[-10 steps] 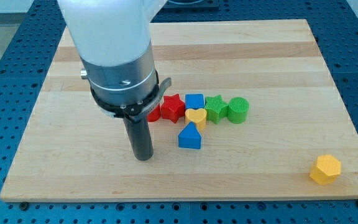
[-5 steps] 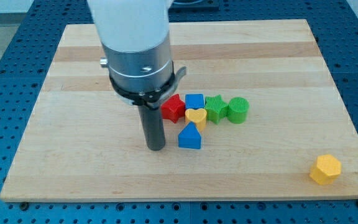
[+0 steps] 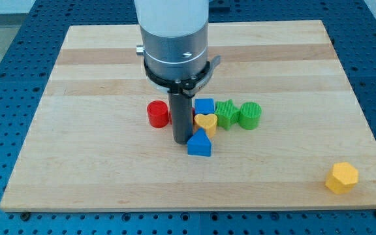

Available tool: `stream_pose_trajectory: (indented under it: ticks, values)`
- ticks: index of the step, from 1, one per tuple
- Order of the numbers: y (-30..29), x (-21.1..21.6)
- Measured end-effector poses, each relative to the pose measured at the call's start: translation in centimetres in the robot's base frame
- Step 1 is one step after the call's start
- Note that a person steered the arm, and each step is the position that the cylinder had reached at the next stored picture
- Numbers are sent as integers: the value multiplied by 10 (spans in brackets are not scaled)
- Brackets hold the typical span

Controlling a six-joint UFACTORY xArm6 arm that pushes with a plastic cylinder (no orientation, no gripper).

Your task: Push the triangle below the green star

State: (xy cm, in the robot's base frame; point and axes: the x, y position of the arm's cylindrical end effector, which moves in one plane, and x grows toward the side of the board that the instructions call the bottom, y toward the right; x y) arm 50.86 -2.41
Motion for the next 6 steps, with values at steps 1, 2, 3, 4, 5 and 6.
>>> stream_pose_trajectory:
  ticks: [1, 2, 3, 4, 5, 6]
  values:
    - [0, 2]
    - [6, 9]
    - [22, 9]
    - [25, 9]
    - [25, 13]
    - [25, 13]
